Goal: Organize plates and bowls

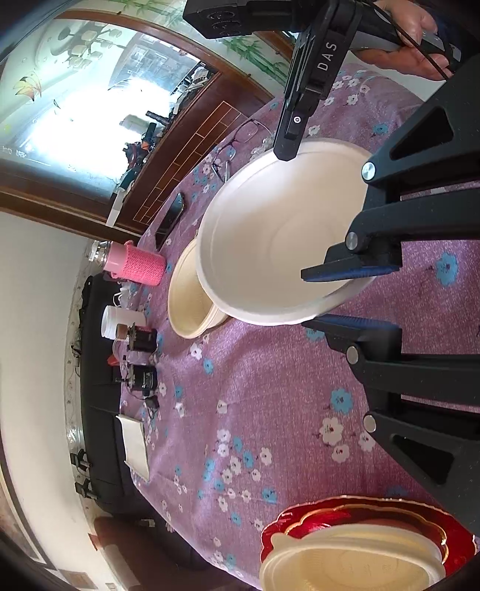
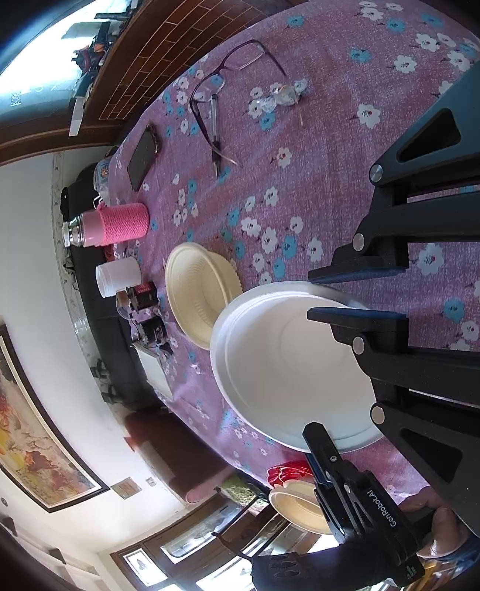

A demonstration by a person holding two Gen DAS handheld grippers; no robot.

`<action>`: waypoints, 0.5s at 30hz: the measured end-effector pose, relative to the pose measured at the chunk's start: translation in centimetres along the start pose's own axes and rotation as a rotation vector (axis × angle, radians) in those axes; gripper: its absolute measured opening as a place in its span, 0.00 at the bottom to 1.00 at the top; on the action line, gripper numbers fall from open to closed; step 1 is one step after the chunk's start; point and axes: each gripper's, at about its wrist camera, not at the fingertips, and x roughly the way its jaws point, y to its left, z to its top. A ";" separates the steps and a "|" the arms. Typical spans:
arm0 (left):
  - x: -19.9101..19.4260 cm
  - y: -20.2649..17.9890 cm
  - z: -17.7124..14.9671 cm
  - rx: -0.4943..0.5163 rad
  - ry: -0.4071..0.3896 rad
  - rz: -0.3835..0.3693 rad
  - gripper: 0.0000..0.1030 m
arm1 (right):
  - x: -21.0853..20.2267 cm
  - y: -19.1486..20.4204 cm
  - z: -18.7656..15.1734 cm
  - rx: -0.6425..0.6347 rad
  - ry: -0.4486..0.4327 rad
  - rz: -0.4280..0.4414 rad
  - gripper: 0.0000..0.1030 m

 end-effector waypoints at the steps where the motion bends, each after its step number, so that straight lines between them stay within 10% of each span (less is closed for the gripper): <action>1: -0.2 0.3 0.0 -0.004 -0.006 0.002 0.15 | 0.1 0.3 0.0 -0.006 0.001 -0.001 0.14; 15: -1.3 2.5 -0.9 -0.037 -0.033 0.018 0.15 | 1.0 3.3 0.2 -0.047 0.018 -0.006 0.14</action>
